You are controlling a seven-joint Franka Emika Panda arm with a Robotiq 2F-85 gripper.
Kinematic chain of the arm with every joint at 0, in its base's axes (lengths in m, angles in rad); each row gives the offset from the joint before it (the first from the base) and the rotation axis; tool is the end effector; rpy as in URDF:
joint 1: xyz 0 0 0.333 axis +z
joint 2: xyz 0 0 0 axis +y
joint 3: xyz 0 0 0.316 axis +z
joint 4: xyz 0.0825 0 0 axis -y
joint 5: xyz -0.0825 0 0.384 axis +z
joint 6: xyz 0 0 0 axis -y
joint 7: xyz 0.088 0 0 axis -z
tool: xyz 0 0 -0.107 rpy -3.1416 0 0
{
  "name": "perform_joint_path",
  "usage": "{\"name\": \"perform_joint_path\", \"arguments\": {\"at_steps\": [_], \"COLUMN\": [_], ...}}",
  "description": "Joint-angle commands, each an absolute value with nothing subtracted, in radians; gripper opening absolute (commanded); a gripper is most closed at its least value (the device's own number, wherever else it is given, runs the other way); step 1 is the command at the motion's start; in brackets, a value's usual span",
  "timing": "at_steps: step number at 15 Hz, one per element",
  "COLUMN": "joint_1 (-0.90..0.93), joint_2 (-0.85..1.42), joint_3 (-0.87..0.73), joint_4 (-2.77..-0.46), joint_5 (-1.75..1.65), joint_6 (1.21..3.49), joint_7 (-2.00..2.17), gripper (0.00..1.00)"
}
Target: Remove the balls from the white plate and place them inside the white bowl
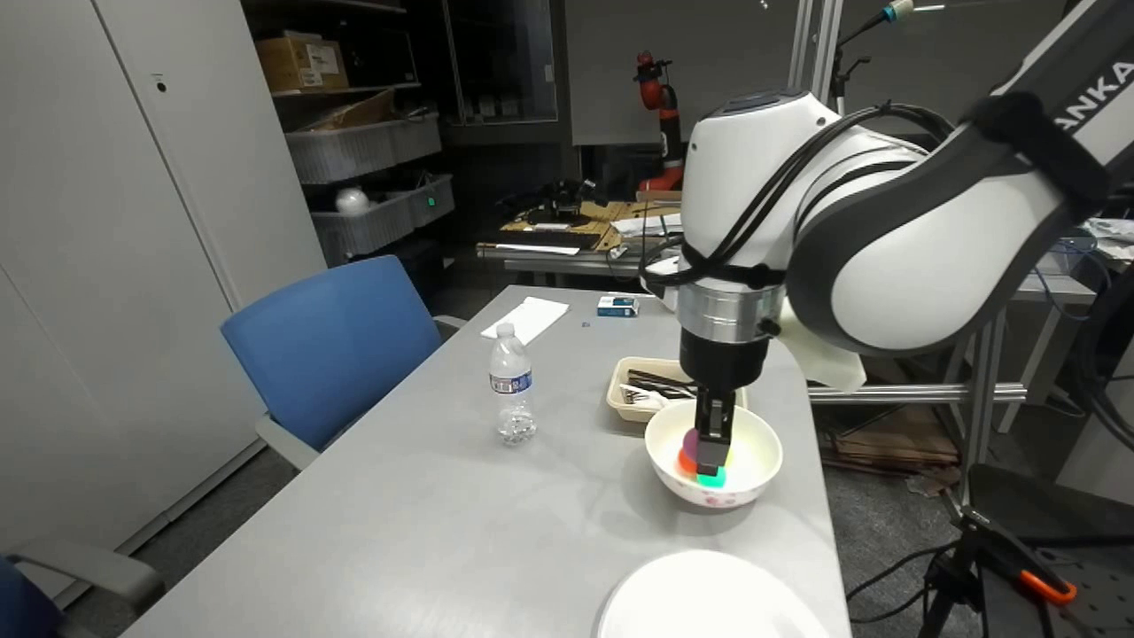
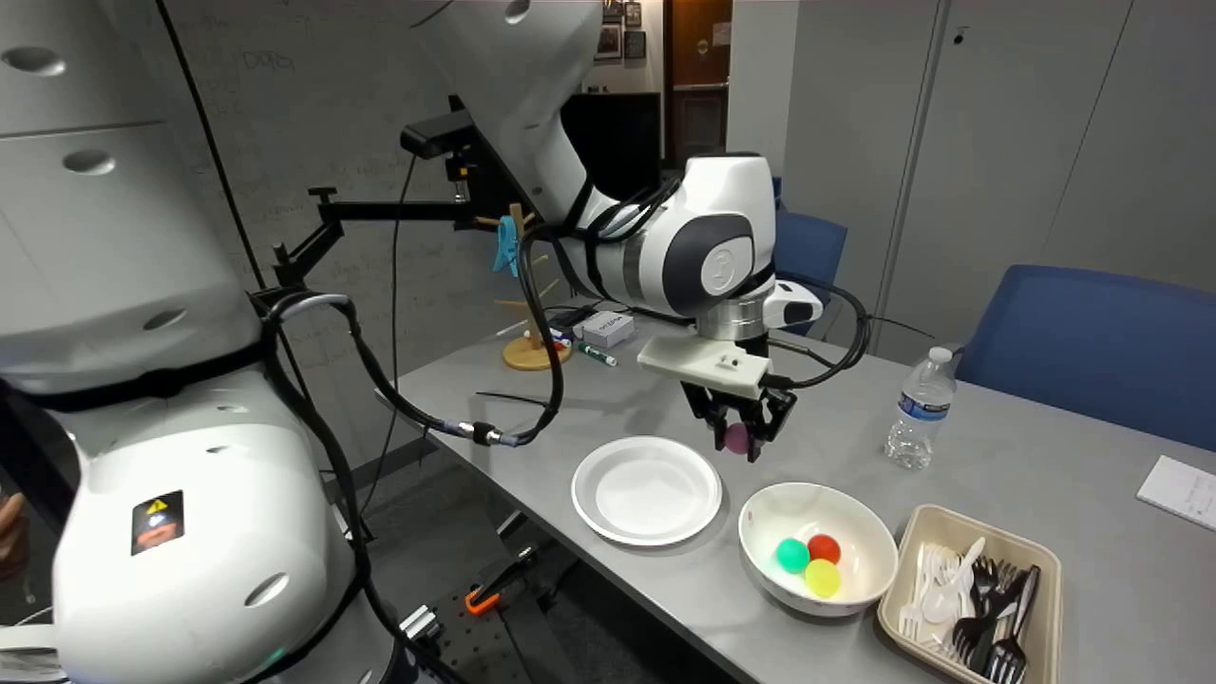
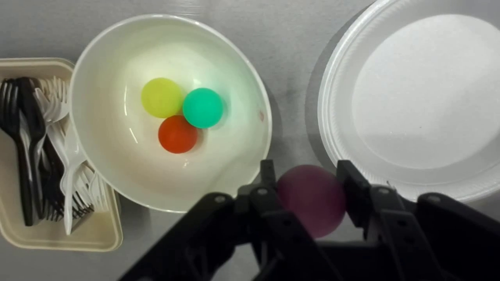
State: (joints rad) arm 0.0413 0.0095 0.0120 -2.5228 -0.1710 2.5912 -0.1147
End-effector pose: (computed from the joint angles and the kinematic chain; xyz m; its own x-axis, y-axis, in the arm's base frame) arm 0.4660 0.0281 0.2787 0.9506 0.3079 0.0403 0.3026 -0.9476 0.1026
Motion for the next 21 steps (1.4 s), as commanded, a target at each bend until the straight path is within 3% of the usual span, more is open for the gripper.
{"name": "perform_joint_path", "arguments": {"at_steps": [1,13,14,15,19,21], "joint_1": [0.028,-0.073,-0.075,-0.076,-0.075,-0.074], "joint_2": [0.015,0.133,0.142,0.147,0.142,0.123], "joint_3": [0.01,-0.075,-0.076,-0.077,-0.075,-0.073], "joint_4": [-2.505,-2.461,-2.46,-2.46,-2.467,-2.471], "joint_5": [-0.16,-0.09,-0.081,-0.077,-0.055,-0.042], "joint_6": [2.59,2.732,2.739,2.742,2.737,2.719], "joint_7": [-0.109,-0.066,-0.065,-0.063,-0.037,-0.03], "gripper": [0.18,0.18,0.68,0.69,0.98,1.0]}}
